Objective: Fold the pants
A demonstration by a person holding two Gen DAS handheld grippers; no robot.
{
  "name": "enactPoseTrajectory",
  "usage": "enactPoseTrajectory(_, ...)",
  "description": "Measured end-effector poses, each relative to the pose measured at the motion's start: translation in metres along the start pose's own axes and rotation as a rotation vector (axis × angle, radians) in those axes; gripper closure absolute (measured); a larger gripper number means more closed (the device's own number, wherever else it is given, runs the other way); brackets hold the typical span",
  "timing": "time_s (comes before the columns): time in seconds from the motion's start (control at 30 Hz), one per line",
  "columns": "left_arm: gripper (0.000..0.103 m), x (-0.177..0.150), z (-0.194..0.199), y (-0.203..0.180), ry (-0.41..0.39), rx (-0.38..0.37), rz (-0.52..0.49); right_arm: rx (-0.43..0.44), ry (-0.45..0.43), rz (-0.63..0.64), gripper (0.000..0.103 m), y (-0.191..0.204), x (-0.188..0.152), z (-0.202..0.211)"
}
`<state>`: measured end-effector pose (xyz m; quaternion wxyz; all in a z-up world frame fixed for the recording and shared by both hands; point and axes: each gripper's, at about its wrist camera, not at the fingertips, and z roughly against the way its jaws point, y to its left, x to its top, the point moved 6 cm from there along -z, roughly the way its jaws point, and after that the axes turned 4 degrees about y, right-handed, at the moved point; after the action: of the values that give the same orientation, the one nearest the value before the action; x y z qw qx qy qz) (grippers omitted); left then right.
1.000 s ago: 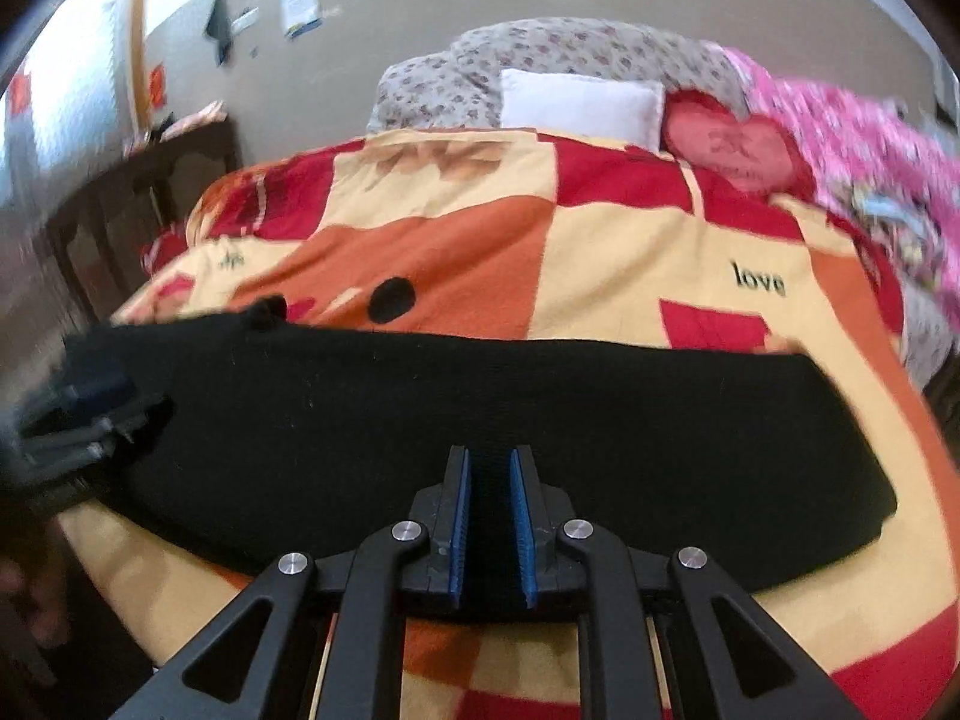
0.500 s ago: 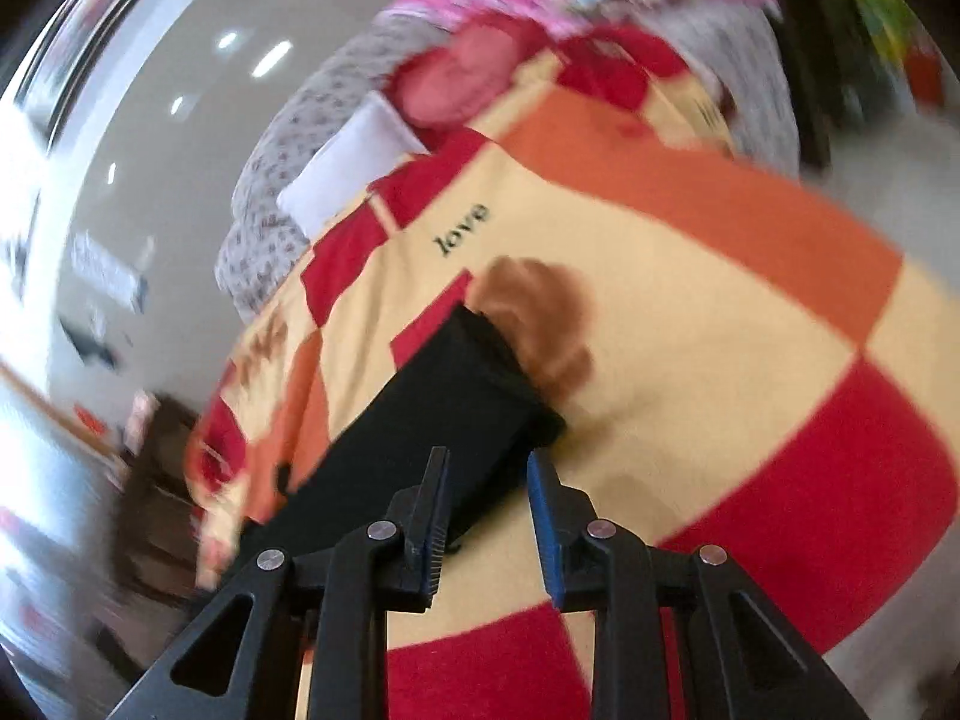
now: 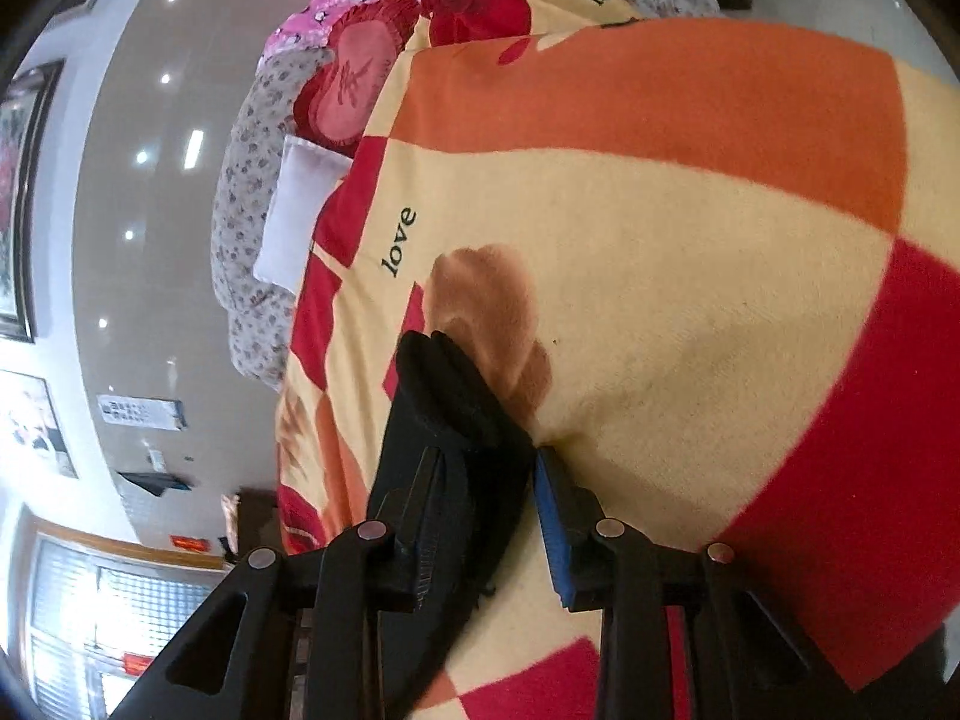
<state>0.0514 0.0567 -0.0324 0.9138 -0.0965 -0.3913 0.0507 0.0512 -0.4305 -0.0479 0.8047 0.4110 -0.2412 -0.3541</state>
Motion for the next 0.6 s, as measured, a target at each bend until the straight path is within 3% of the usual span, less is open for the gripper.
enactPoseTrajectory(0.17, 0.039, -0.0007, 0.0002, 0.0002, 0.004, 0.01, -0.011, 0.011, -0.017, 0.071, 0.078, 0.0064, -0.0018, -0.002)
enactPoseTrajectory(0.47, 0.038, -0.003, -0.0034, 0.0013, 0.023, -0.001, -0.005, -0.057, -0.054, 0.158, 0.092, 0.004, -0.0053, -0.0047)
enactPoseTrajectory(0.6, 0.03, -0.0045, -0.0073, -0.0008, 0.031, -0.009, -0.015, -0.058, -0.054, 0.15, 0.094, 0.0026, -0.0045, -0.0053)
